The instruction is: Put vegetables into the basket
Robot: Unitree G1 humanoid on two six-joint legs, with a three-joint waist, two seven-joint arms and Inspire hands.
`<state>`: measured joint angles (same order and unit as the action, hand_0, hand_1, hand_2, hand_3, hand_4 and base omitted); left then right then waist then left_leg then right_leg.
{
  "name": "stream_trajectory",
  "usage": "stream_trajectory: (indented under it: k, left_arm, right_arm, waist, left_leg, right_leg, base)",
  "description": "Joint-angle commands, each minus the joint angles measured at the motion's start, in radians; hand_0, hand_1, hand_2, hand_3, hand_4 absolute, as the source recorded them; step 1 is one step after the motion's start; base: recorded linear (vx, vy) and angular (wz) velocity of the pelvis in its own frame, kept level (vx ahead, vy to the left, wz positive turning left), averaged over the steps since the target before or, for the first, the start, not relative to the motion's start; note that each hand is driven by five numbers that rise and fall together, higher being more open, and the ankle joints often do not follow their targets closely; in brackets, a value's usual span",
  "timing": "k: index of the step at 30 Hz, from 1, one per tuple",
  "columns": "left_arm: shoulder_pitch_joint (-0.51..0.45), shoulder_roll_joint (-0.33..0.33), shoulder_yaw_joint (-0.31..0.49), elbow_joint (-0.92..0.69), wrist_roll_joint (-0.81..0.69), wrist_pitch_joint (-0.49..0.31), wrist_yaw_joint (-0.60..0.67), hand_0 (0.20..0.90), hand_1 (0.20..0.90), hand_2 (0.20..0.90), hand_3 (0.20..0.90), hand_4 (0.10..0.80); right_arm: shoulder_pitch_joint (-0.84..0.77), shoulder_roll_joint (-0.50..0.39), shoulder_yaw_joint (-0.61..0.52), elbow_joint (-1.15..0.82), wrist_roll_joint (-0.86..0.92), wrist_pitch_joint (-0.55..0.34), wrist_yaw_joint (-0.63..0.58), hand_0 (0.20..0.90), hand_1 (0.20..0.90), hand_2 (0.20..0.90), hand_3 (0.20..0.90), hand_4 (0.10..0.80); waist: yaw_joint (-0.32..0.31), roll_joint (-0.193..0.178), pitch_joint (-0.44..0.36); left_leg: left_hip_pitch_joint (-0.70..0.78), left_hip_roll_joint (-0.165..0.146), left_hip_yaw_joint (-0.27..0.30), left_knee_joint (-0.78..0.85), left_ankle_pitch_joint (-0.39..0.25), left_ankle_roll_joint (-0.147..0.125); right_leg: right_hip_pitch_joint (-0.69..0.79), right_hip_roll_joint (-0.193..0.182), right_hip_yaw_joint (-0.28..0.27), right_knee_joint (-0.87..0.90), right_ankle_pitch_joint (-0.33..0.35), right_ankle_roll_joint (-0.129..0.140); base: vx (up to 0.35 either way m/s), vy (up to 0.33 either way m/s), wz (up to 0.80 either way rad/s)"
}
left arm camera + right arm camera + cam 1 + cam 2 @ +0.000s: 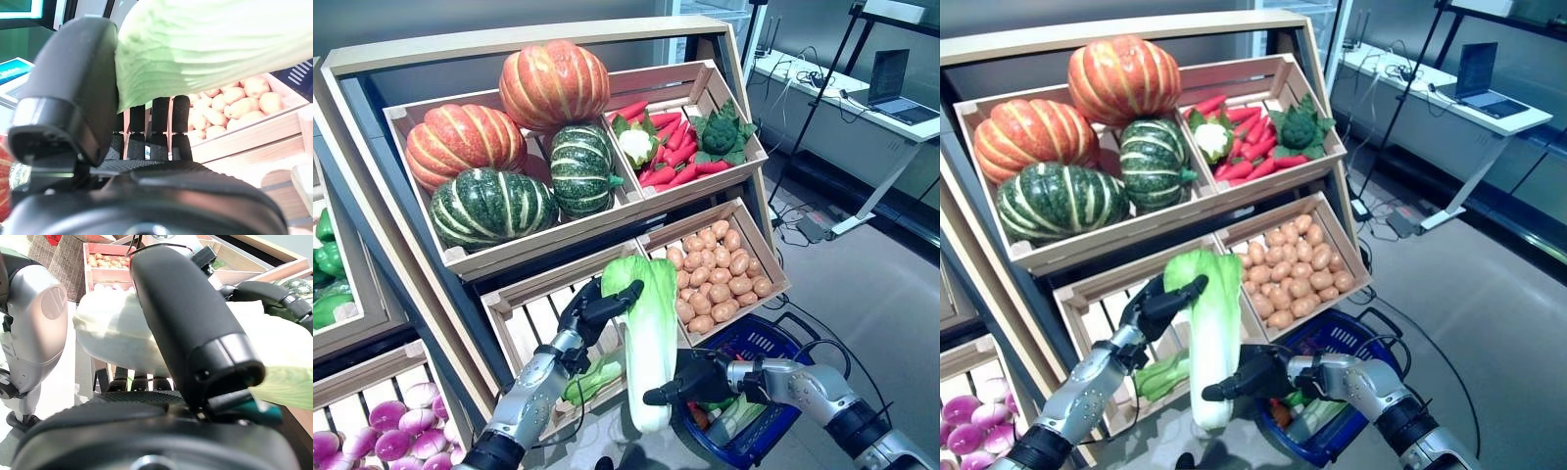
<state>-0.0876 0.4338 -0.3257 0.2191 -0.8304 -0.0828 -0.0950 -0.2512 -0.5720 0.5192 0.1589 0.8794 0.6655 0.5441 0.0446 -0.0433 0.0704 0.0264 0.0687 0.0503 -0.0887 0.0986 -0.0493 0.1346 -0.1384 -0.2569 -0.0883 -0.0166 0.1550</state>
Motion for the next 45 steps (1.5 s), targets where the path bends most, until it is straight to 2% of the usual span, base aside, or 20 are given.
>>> stream_trajectory:
  k: [1,16,17,18,19,26,37,41,45]
  left_arm:
    - [-0.147,-0.061,0.0,-0.053,-0.045,-0.101,-0.031,0.3,0.3,0.3,0.3,0.4]
    - [-0.139,-0.059,0.006,-0.062,-0.042,-0.084,-0.03,0.3,0.3,0.3,0.3,0.4]
    - [-0.141,-0.058,0.006,-0.061,-0.036,-0.084,-0.036,0.335,0.335,0.335,0.335,0.424]
    - [-0.14,-0.058,0.007,-0.059,-0.03,-0.085,-0.043,0.662,0.662,0.662,0.662,0.642]
    - [-0.138,-0.056,0.005,-0.061,-0.03,-0.085,-0.042,0.9,0.9,0.9,0.9,0.8]
    - [-0.137,-0.048,0.024,-0.07,-0.05,-0.075,-0.063,0.9,0.9,0.9,0.9,0.8]
    - [-0.126,-0.046,0.059,-0.083,-0.105,-0.036,-0.109,0.9,0.9,0.9,0.9,0.8]
    - [-0.12,-0.052,0.083,-0.072,-0.116,-0.032,-0.122,0.9,0.9,0.9,0.9,0.8]
    - [-0.11,-0.063,0.119,-0.073,-0.137,-0.022,-0.153,0.9,0.9,0.9,0.9,0.8]
  right_arm:
    - [-0.076,0.058,0.006,-0.076,0.091,-0.126,-0.011,0.3,0.3,0.3,0.3,0.4]
    - [-0.047,0.092,-0.028,-0.095,0.16,-0.163,-0.081,0.3,0.3,0.3,0.3,0.4]
    - [-0.046,0.093,-0.034,-0.098,0.162,-0.17,-0.085,0.3,0.3,0.3,0.3,0.4]
    - [-0.045,0.092,-0.038,-0.1,0.167,-0.178,-0.089,0.3,0.3,0.3,0.3,0.4]
    - [-0.045,0.09,-0.042,-0.101,0.172,-0.187,-0.097,0.3,0.3,0.3,0.3,0.4]
    - [-0.031,0.072,-0.09,-0.126,0.2,-0.234,-0.137,0.3,0.3,0.3,0.3,0.4]
    - [-0.025,0.075,-0.221,-0.176,0.272,-0.414,-0.181,0.3,0.3,0.3,0.3,0.4]
    - [-0.014,0.096,-0.287,-0.194,0.298,-0.474,-0.216,0.3,0.3,0.3,0.3,0.4]
    - [0.01,0.143,-0.397,-0.204,0.337,-0.574,-0.259,0.3,0.3,0.3,0.3,0.4]
  waist:
    - [0.015,-0.019,-0.055]
    - [0.011,-0.015,-0.06]
    - [0.011,-0.014,-0.059]
    - [0.01,-0.014,-0.059]
    - [0.009,-0.014,-0.059]
    - [0.003,-0.012,-0.06]
    - [-0.004,-0.004,-0.058]
    - [-0.01,-0.002,-0.056]
    - [-0.018,0.0,-0.054]
  left_leg:
    - [0.05,-0.007,0.016,0.001,-0.093,-0.003]
    - [0.053,-0.004,0.018,0.001,-0.095,-0.002]
    - [0.054,-0.005,0.017,0.001,-0.096,-0.001]
    - [0.053,-0.004,0.018,0.001,-0.096,-0.002]
    - [0.053,-0.003,0.018,0.001,-0.095,-0.003]
    - [0.055,0.0,0.023,0.001,-0.096,-0.005]
    - [0.058,0.007,0.025,0.001,-0.1,-0.005]
    - [0.058,0.01,0.033,0.001,-0.103,-0.005]
    - [0.059,0.012,0.038,0.001,-0.109,-0.001]
  right_leg:
    - [-0.034,-0.062,0.023,0.013,0.076,0.006]
    - [-0.034,-0.062,0.031,0.014,0.074,0.008]
    - [-0.033,-0.062,0.032,0.014,0.073,0.008]
    - [-0.033,-0.062,0.032,0.014,0.073,0.007]
    - [-0.035,-0.061,0.033,0.014,0.073,0.007]
    - [-0.032,-0.058,0.039,0.011,0.073,0.008]
    - [-0.034,-0.052,0.046,0.012,0.068,0.006]
    - [-0.037,-0.051,0.052,0.013,0.066,0.006]
    - [-0.039,-0.048,0.06,0.015,0.062,0.005]
  base:
    - [0.0,0.0,0.0]
    - [0.0,0.0,0.0]
    - [0.0,0.0,0.0]
    - [0.0,0.0,0.0]
    - [0.0,0.0,0.0]
    - [0.0,0.0,0.0]
    - [0.0,0.0,0.0]
    - [0.0,0.0,0.0]
    - [-0.008,-0.008,-0.06]
